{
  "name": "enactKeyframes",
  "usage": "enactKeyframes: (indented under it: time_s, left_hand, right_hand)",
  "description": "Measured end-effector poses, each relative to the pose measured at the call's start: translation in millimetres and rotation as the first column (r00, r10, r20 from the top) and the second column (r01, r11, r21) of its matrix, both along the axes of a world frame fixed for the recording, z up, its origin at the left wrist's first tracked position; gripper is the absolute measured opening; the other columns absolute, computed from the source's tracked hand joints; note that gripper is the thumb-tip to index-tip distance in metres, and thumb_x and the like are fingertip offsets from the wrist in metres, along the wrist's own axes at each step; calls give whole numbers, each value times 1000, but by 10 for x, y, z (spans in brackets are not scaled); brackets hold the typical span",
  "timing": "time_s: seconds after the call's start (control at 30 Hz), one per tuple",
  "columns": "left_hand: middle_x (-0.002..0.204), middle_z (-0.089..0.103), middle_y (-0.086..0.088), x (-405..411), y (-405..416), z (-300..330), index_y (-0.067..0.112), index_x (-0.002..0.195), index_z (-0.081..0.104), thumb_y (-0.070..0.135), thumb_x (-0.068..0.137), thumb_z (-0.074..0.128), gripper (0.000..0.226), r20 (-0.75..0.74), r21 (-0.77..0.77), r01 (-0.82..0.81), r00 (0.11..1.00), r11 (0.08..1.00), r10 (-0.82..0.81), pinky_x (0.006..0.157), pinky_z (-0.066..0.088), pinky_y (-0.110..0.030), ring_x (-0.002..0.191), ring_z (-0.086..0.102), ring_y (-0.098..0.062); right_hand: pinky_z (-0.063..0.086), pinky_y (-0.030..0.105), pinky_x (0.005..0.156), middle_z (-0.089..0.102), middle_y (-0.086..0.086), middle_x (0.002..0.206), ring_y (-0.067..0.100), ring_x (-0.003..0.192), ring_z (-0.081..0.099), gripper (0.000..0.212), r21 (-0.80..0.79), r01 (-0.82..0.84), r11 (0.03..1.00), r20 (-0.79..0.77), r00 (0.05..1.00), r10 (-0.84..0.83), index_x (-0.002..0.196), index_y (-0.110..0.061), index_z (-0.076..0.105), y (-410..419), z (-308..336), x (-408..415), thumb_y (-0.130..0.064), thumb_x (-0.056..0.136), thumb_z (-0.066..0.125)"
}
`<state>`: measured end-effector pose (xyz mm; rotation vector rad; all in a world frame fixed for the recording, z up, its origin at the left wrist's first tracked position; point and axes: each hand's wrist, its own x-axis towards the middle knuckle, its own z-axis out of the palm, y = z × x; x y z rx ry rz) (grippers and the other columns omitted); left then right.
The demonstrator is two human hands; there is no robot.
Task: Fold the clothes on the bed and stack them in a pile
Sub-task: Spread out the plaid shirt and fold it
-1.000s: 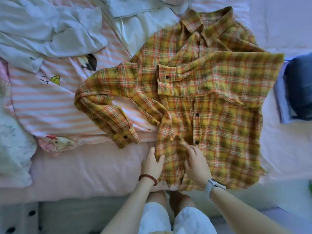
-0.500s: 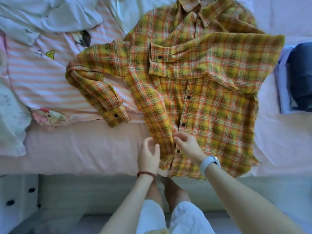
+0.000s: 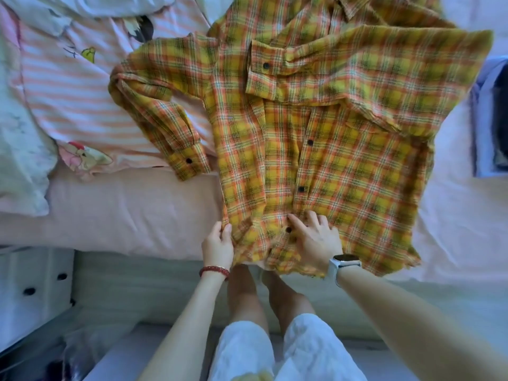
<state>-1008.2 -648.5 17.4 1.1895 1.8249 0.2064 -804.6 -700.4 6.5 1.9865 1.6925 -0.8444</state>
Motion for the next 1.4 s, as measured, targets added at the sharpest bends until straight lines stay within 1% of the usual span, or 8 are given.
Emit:
enactKeyframes:
  time_s: [0.13, 0.23, 0.37, 0.6, 0.73, 0.97, 1.17, 1.4]
  left_hand:
    - [80, 57, -11, -124, 27, -32, 6, 91, 54, 18, 98, 41, 19, -46, -15, -55, 997, 998, 54, 65, 38, -32, 76, 53, -26]
    - [95, 61, -9, -133, 71, -71, 7, 101, 55, 28, 96, 47, 23, 125, -218, -124, 980, 968, 154, 82, 47, -35, 91, 59, -25]
    - [79, 62, -4, -125, -29, -91, 10, 86, 56, 36, 89, 58, 26, 217, -427, -106, 952, 898, 215, 74, 50, -33, 76, 60, -20]
    - [71, 50, -10, -121, -218, -128, 5, 78, 48, 15, 95, 48, 20, 54, -279, -155, 983, 948, 177, 60, 35, -29, 68, 45, -21]
    - [75, 54, -8, -260, -303, -71, 5, 89, 51, 14, 96, 47, 12, 32, -217, -196, 978, 956, 207, 60, 37, -29, 69, 49, -21]
    - [78, 57, -8, -343, -317, -73, 5, 84, 50, 14, 96, 47, 15, 68, -219, -151, 983, 964, 169, 61, 39, -27, 75, 51, -22]
    - [91, 62, -7, -401, -352, -54, 8, 94, 55, 15, 95, 49, 9, 105, -256, -160, 976, 953, 192, 84, 47, -34, 89, 58, -22]
    - [74, 54, -5, -430, -284, -96, 9, 78, 49, 12, 94, 50, 16, -32, -188, -283, 959, 941, 282, 56, 35, -24, 73, 49, -21]
  right_hand:
    - [41, 43, 85, 38, 9, 126, 31, 115, 39, 45, -12, 70, 997, 47, 996, -70, 133, -26, 34, -42, 14, 95, -27, 89, 44]
    - [41, 41, 83, 42, 9, 120, 30, 111, 42, 40, 27, 58, 998, 18, 998, -58, 131, -23, 41, -100, 46, 114, -27, 91, 39]
    - [41, 33, 71, 49, 6, 116, 26, 105, 50, 45, -7, -24, 1000, -148, 989, 23, 136, -26, 37, -224, 74, -28, -31, 91, 36]
    - [37, 31, 63, 52, 6, 96, 26, 92, 53, 42, -69, -35, 997, -130, 991, 26, 98, -18, 61, -305, 111, -294, -48, 94, 31]
    - [37, 29, 60, 50, 2, 90, 24, 92, 56, 45, -20, 197, 980, -24, 980, -197, 76, -14, 62, -407, 156, -199, -43, 95, 34]
    - [44, 33, 74, 54, 14, 114, 26, 104, 52, 49, -157, 682, 714, -84, 711, -698, 86, -9, 61, -284, 41, -329, -53, 92, 42]
    - [43, 32, 63, 50, 8, 64, 23, 55, 46, 34, -237, 859, 454, -104, 442, -891, 63, -9, 42, -61, -59, -377, -23, 93, 46]
    - [35, 37, 86, 52, 2, 84, 24, 75, 48, 12, -256, 633, 730, 99, 769, -632, 82, -16, 49, -336, 161, -191, -20, 88, 39]
